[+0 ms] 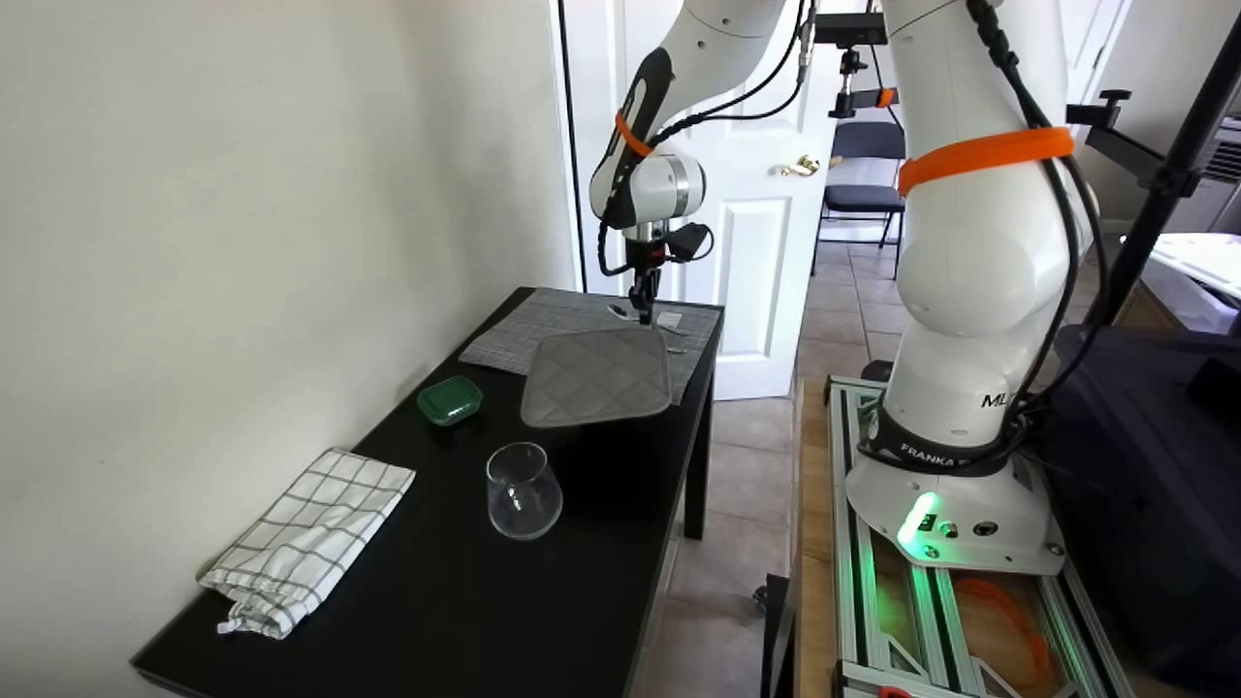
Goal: Move the silver spoon and fork to the grey placemat.
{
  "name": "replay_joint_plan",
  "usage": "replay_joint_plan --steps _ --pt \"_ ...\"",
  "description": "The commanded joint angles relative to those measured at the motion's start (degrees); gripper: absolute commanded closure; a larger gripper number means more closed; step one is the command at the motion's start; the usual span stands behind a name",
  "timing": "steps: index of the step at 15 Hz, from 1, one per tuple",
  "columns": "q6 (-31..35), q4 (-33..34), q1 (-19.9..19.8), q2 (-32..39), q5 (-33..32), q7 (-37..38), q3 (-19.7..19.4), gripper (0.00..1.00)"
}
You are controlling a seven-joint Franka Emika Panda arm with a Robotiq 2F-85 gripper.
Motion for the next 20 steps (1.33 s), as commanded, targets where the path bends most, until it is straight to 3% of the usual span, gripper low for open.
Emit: replay_joint_plan --steps 1,8,9,11,19,20 --pt "1.0 0.9 -1.4 1.6 0.5 -0.8 1.2 0.98" --pt "0.6 1.0 -1.8 2.4 0.4 -0.5 1.5 0.98" --pt "0.5 1.2 -1.9 2.6 0.5 -0.5 1.5 0.68" --pt "0.4 1.3 -1.8 2.9 0.3 -0.3 1.5 0.6" --pt "-1.4 -0.4 -0.9 -3.6 -0.6 1.1 0.5 0.0" --pt "-2.0 -0.7 -0.3 -5.1 -1.4 1.7 -0.1 0.0"
